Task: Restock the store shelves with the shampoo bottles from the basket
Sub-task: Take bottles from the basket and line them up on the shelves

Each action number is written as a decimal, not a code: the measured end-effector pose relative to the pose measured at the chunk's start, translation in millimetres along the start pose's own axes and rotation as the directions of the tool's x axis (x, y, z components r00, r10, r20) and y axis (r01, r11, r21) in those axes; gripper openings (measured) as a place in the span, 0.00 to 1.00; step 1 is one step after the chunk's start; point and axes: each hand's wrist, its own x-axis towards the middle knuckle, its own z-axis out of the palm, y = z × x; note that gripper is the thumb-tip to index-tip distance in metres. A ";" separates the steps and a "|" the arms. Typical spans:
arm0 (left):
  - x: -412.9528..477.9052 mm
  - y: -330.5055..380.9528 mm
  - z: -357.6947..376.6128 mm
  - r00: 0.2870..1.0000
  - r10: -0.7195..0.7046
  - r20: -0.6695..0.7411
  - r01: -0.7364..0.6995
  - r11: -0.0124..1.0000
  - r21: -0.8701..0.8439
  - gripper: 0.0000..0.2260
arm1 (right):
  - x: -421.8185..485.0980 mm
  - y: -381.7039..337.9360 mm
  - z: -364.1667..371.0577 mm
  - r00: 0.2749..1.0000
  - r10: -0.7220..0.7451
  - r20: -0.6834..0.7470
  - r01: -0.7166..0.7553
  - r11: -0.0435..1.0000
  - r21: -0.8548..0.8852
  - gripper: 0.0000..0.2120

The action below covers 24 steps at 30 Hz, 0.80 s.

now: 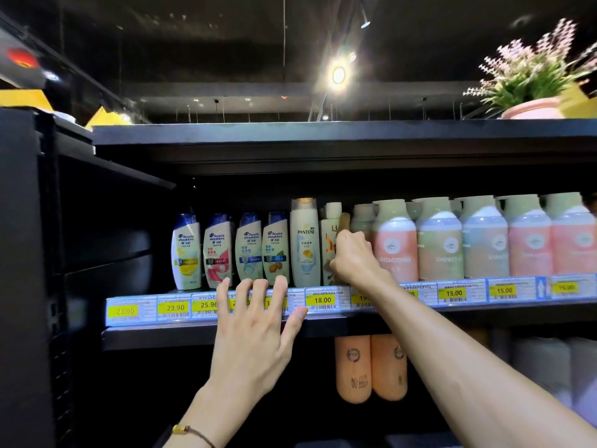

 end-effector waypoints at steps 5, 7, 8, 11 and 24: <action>-0.1 0.1 -0.2 1.000 0.000 -0.003 0.000 1.000 -0.015 0.26 | -5.1 -2.7 -3.9 1.000 0.012 0.011 -0.012 1.000 -0.008 0.15; 0.3 0.5 0.2 1.000 -0.004 -0.004 0.004 1.000 -0.017 0.26 | -11.4 -3.6 -8.6 1.000 -0.006 -0.001 0.006 1.000 -0.028 0.22; 0.6 0.6 0.2 1.000 -0.006 -0.006 0.005 1.000 -0.017 0.25 | -16.0 -4.2 -12.2 1.000 -0.023 -0.012 0.022 0.999 -0.043 0.23; 1.0 0.9 -2.3 1.000 -0.011 0.001 0.011 1.000 -0.005 0.24 | -35.2 -7.9 -23.8 0.990 -0.135 -0.049 0.129 0.985 -0.111 0.15; -10.7 9.5 -53.8 0.951 -0.076 0.299 0.073 0.997 0.022 0.32 | -152.3 38.7 -38.9 0.902 -0.432 -0.026 0.394 0.844 -0.364 0.23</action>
